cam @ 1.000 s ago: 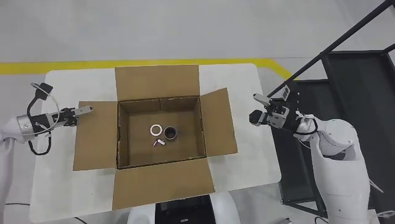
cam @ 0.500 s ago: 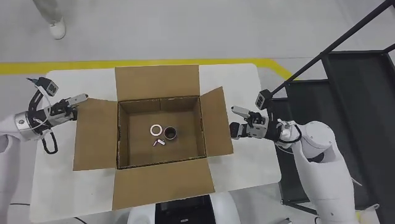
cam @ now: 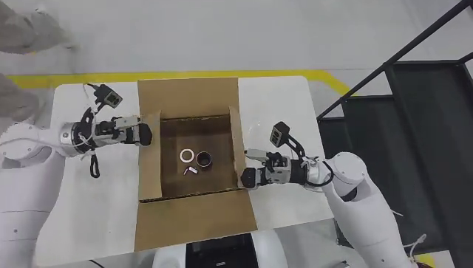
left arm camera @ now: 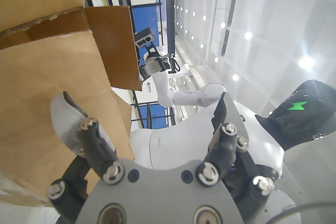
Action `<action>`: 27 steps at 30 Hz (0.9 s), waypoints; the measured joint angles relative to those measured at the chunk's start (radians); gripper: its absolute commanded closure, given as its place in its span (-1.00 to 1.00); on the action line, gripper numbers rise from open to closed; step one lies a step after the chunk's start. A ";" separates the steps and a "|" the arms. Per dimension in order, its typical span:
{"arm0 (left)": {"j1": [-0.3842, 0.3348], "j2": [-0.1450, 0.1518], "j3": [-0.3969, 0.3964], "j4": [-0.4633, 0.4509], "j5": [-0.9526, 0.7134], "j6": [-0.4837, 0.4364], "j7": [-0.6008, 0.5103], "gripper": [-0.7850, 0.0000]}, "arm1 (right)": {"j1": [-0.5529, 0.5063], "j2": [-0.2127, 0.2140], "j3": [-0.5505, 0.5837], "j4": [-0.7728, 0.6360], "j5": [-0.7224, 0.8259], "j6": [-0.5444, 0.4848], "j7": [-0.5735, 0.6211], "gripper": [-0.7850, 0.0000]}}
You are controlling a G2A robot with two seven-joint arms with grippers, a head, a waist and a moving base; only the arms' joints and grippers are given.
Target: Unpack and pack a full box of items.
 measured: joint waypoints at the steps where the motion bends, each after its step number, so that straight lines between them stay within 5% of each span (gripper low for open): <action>1: -0.014 -0.004 0.026 0.011 0.013 -0.005 -0.004 -1.00 | 0.001 0.001 -0.015 0.004 -0.011 -0.004 0.002 -1.00; 8: -0.059 -0.021 0.118 0.041 0.033 -0.033 -0.053 -1.00 | 0.008 0.009 -0.081 0.030 -0.100 -0.030 0.010 -1.00; 27: -0.068 0.002 0.169 0.016 0.080 -0.056 -0.059 -1.00 | 0.059 0.020 -0.172 0.073 -0.158 -0.080 -0.057 -1.00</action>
